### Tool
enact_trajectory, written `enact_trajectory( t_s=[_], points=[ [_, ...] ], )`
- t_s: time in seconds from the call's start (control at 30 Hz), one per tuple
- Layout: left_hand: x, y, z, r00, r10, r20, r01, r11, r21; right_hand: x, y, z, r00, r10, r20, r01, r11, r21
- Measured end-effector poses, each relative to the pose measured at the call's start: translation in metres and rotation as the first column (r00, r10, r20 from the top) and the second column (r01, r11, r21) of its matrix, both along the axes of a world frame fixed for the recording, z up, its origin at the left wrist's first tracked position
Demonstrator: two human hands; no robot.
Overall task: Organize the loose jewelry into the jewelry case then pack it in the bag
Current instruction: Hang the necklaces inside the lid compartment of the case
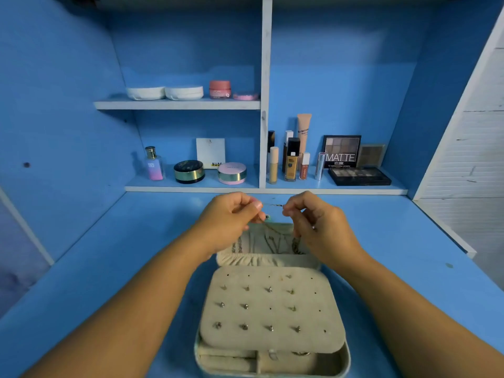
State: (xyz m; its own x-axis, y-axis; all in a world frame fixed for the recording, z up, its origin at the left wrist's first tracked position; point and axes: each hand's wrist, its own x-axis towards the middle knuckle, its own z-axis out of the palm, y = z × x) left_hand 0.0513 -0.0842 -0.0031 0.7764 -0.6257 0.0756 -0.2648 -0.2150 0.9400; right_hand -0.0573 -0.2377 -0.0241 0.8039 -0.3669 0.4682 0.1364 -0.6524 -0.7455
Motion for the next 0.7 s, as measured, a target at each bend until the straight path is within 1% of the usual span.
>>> enact_trajectory(
  t_s=[0.07,0.13,0.23,0.3,0.37,0.4,0.43,0.47,0.5,0.53,0.6,0.7],
  points=[
    [0.000,-0.007,0.001,0.992,0.060,-0.114,-0.070,0.994,-0.086,0.000,-0.002,-0.002,0.999,-0.018,-0.035,0.017,0.999,-0.042],
    [-0.001,-0.012,-0.004,0.973,0.076,-0.216,-0.112,0.981,-0.157,0.002,-0.006,-0.004,0.997,-0.040,-0.067,0.039,0.999,-0.020],
    [-0.006,-0.017,-0.009,0.930,-0.035,-0.366,-0.100,0.934,-0.342,0.005,-0.010,-0.004,0.996,-0.045,-0.079,0.053,0.994,0.100],
    [-0.008,-0.019,-0.009,0.903,-0.100,-0.417,-0.105,0.892,-0.440,0.006,-0.009,-0.001,0.997,-0.006,-0.072,0.022,0.976,0.219],
    [-0.010,-0.021,-0.010,0.903,-0.090,-0.420,-0.130,0.875,-0.467,0.006,-0.008,0.003,0.996,0.051,-0.073,-0.026,0.949,0.315],
    [-0.010,-0.021,-0.012,0.933,-0.031,-0.359,-0.138,0.889,-0.436,0.006,-0.008,0.004,0.994,0.075,-0.083,-0.043,0.942,0.332],
    [-0.009,-0.020,-0.014,0.970,0.047,-0.238,-0.137,0.915,-0.379,0.005,-0.008,0.005,0.991,0.094,-0.093,-0.058,0.941,0.333],
    [-0.007,-0.019,-0.017,0.991,0.107,-0.077,-0.125,0.942,-0.312,0.004,-0.009,0.005,0.989,0.105,-0.100,-0.069,0.946,0.316],
    [-0.006,-0.016,-0.018,0.988,0.128,0.082,-0.104,0.963,-0.250,0.003,-0.009,0.006,0.989,0.104,-0.102,-0.071,0.957,0.283],
    [-0.005,-0.015,-0.018,0.972,0.120,0.201,-0.079,0.977,-0.199,0.003,-0.009,0.005,0.991,0.088,-0.101,-0.061,0.968,0.244],
    [-0.004,-0.012,-0.020,0.941,0.084,0.327,-0.043,0.991,-0.128,0.004,-0.012,0.005,0.995,0.036,-0.094,-0.019,0.984,0.176],
    [-0.005,-0.012,-0.025,0.896,0.081,0.436,-0.058,0.996,-0.067,0.004,-0.019,0.003,0.991,-0.059,-0.116,0.066,0.996,0.053]
  ],
)
